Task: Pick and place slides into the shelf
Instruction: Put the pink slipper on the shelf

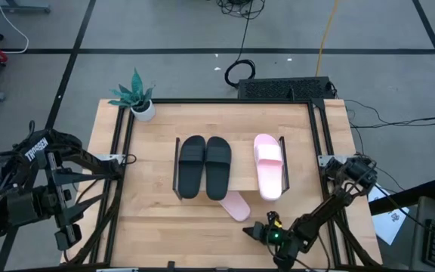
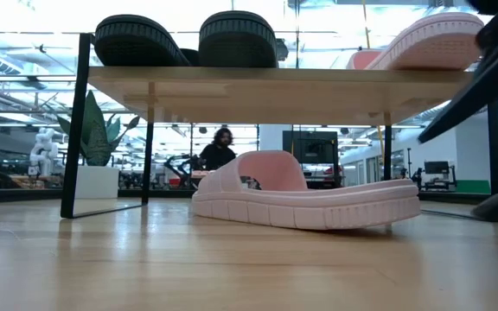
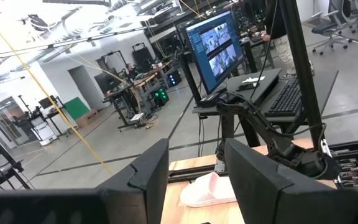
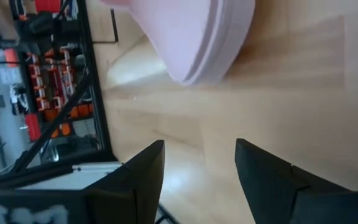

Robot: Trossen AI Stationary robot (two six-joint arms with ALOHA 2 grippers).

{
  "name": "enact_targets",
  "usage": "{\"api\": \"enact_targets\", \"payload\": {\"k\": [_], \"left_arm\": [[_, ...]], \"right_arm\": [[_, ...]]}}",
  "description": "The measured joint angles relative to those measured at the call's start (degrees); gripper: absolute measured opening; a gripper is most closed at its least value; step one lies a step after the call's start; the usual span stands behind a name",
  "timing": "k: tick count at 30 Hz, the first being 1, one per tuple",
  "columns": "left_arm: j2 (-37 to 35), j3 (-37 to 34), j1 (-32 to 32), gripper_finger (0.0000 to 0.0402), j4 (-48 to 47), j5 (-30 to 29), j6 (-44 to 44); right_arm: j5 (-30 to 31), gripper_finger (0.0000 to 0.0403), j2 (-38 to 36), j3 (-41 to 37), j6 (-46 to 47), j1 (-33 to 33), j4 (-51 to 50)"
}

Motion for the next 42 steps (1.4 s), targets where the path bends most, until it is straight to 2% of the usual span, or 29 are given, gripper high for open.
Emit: {"api": "enact_targets", "payload": {"k": [18, 36, 42], "left_arm": [[0.0, 0.0, -1.3, 0.0161, -0.5, 0.0, -0.2], [0.0, 0.0, -1.9, 0.0161, -0.8, 0.0, -0.3], [0.0, 0.0, -1.9, 0.0161, -0.9, 0.0, -0.4]], "right_arm": [[-0.2, 0.0187, -0.3, -0.5, -0.1, -4.3, -5.1], [-3.4, 0.0186, -0.5, -0.5, 0.2, -6.6, -7.8], [-4.5, 0.0158, -0.5, -0.4, 0.1, -6.9, -8.2]]}}
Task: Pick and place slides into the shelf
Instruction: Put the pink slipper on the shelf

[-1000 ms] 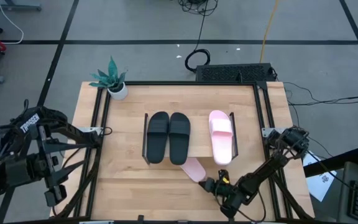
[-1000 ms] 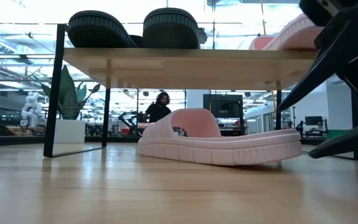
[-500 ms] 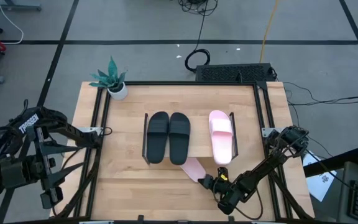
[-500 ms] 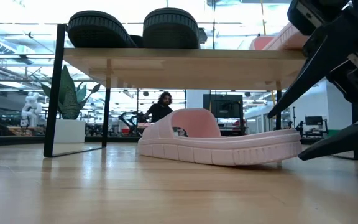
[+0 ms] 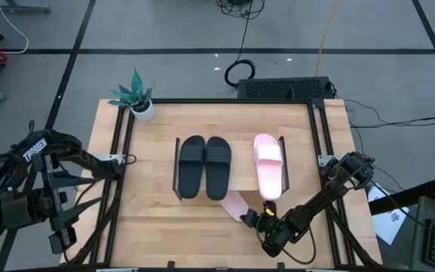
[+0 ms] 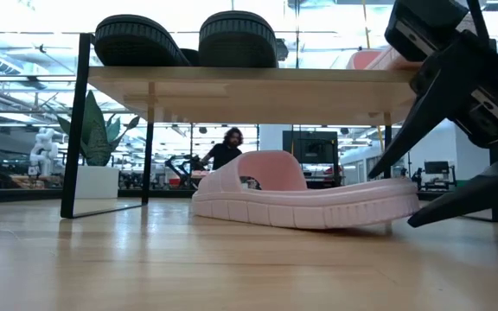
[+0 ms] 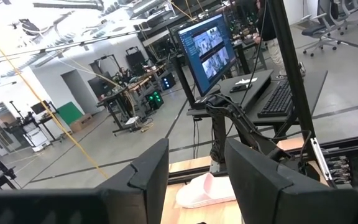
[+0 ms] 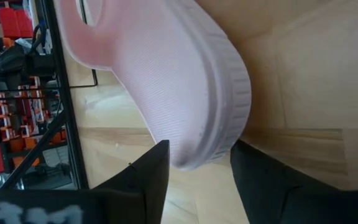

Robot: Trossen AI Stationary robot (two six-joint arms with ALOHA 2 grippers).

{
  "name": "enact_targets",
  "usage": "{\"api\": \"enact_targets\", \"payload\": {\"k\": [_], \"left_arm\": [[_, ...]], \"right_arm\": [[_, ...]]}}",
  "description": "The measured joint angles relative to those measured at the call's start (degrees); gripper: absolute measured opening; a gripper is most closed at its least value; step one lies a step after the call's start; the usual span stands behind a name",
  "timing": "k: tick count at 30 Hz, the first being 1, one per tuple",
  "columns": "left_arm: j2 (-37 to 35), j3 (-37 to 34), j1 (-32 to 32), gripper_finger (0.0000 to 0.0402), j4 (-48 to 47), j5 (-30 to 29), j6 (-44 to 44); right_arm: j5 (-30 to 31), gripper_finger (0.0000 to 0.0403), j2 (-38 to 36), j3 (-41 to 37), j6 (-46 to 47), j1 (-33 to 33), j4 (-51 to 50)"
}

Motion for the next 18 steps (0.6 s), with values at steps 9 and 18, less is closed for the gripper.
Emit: {"api": "enact_targets", "payload": {"k": [9, 18], "left_arm": [[0.0, 0.0, 0.0, 0.0161, -1.9, 0.0, -0.3], [0.0, 0.0, 0.0, 0.0161, -3.0, 0.0, -1.5]], "right_arm": [[0.0, 0.0119, 0.0, 0.0, -0.1, 0.0, -0.6], [-1.3, 0.0113, 0.0, 0.0, -0.2, 0.0, -0.7]]}}
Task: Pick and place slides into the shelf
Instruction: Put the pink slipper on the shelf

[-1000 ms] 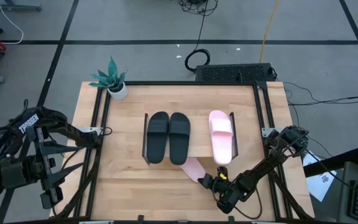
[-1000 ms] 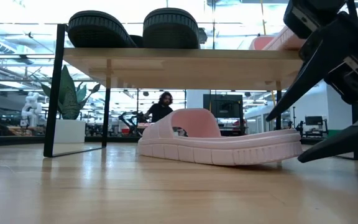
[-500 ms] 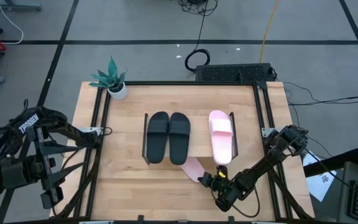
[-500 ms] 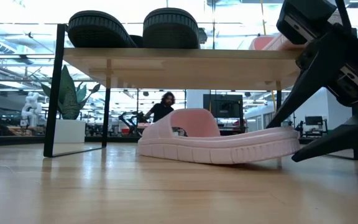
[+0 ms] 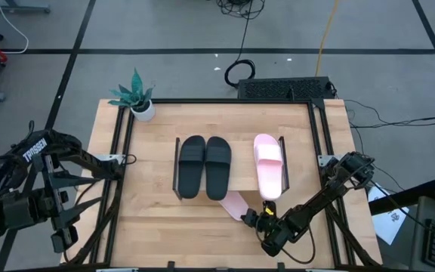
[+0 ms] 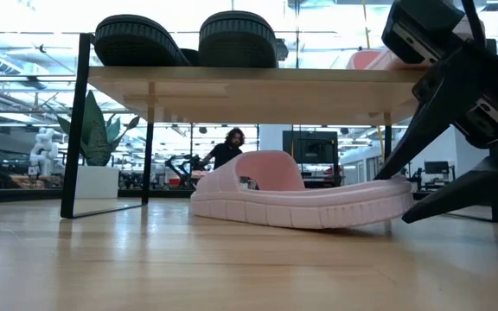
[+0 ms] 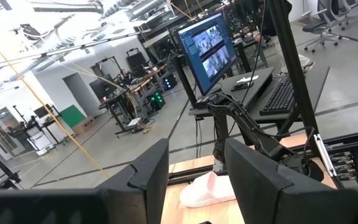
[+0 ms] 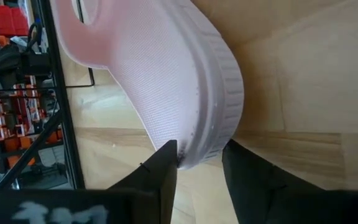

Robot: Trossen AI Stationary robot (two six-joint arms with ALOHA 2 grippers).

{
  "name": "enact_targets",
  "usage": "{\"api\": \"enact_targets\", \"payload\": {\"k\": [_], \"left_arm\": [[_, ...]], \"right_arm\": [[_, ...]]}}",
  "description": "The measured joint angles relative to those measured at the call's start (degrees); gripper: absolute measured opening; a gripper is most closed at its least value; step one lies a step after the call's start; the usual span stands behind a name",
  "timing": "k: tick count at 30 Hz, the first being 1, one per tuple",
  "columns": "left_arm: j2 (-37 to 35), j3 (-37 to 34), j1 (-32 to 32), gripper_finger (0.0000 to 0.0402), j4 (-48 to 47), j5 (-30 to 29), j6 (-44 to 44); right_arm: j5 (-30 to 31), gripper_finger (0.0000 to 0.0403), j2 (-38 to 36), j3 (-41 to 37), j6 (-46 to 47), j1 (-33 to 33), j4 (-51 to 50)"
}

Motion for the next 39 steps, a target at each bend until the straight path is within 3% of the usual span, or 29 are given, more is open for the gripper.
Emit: {"api": "enact_targets", "payload": {"k": [14, 39], "left_arm": [[0.0, 0.0, 0.0, 0.0161, -0.1, 0.0, -0.3], [0.0, 0.0, 0.0, 0.0161, -0.1, 0.0, -1.8]], "right_arm": [[-0.9, 0.0009, 0.0, 0.5, -1.2, 1.2, 0.0], [-5.8, 0.0000, 0.4, 3.8, 0.9, 8.8, 0.7]]}}
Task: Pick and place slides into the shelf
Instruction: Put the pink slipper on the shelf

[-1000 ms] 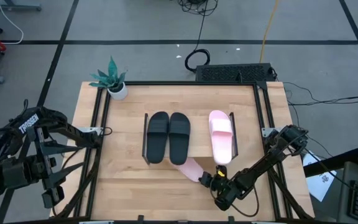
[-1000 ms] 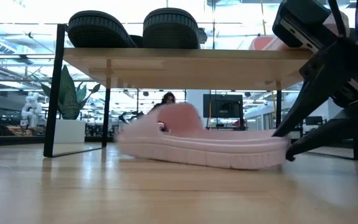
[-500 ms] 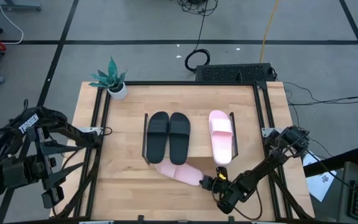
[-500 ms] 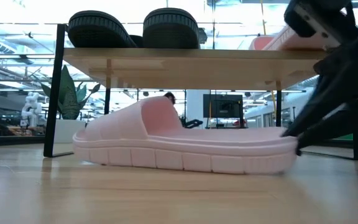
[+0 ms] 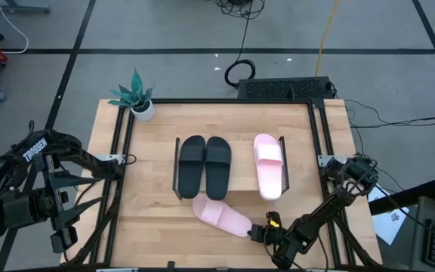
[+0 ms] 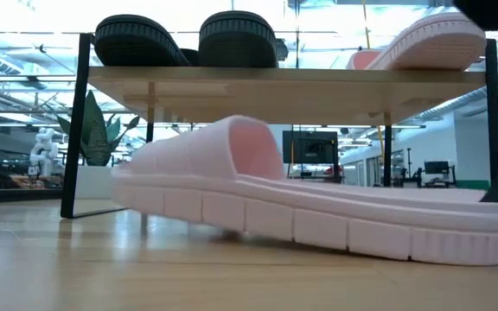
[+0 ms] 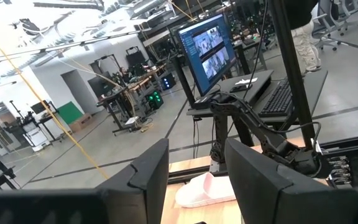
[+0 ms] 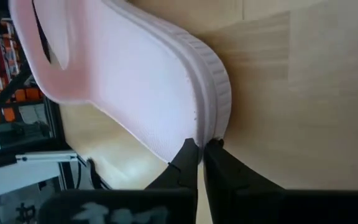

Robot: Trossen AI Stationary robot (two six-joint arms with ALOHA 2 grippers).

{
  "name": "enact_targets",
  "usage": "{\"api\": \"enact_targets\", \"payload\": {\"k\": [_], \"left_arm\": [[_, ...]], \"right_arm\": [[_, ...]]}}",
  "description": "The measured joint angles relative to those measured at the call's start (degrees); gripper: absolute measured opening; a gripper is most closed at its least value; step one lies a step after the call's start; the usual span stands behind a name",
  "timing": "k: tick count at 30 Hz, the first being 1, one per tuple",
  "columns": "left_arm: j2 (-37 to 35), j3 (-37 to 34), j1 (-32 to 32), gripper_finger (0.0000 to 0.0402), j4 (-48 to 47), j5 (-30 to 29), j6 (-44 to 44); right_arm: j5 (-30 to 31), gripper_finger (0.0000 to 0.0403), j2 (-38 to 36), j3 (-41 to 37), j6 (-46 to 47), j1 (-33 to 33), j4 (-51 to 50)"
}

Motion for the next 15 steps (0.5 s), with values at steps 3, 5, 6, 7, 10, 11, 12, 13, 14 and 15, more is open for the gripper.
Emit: {"api": "enact_targets", "payload": {"k": [3, 5, 6, 7, 10, 11, 12, 13, 14, 15], "left_arm": [[0.0, 0.0, 0.0, 0.0161, 0.0, 0.0, -0.2], [0.0, 0.0, 0.0, 0.0161, 0.0, 0.0, -0.2], [0.0, 0.0, 0.0, 0.0161, 0.0, 0.0, -0.2], [0.0, 0.0, 0.0, 0.0161, 0.0, 0.0, -0.2], [0.0, 0.0, 0.0, 0.0161, 0.1, 0.0, -0.2], [0.0, 0.0, 0.0, 0.0161, 0.1, 0.0, -0.1], [0.0, 0.0, 0.0, 0.0161, 0.1, 0.0, 0.0], [0.0, 0.0, 0.0, 0.0161, 0.1, 0.0, 0.0], [0.0, 0.0, 0.0, 0.0161, 0.1, 0.0, 0.0], [0.0, 0.0, 0.1, 0.0161, 0.1, 0.0, -0.1]], "right_arm": [[-0.3, 0.0000, 0.1, 1.1, 0.2, 1.3, 0.1], [-0.3, 0.0000, 0.1, 2.0, 0.2, 2.1, 0.1], [-0.3, 0.0000, 0.1, 2.4, 0.2, 2.4, 0.1], [-0.3, 0.0000, 0.1, 2.8, 0.4, 2.8, 0.1], [-0.7, 0.0000, 0.1, 4.0, 0.6, 4.0, -0.1], [-0.8, 0.0000, 0.1, 4.5, 0.6, 4.3, -0.1], [-0.9, 0.0000, 0.1, 4.9, 0.6, 4.6, -0.1], [-0.9, 0.0000, 0.1, 5.3, 0.6, 4.7, -0.4], [-0.9, 0.0000, 0.2, 5.9, 0.6, 4.8, -1.0], [-0.8, 0.0000, 0.2, 6.5, 0.6, 4.9, -1.7]]}}
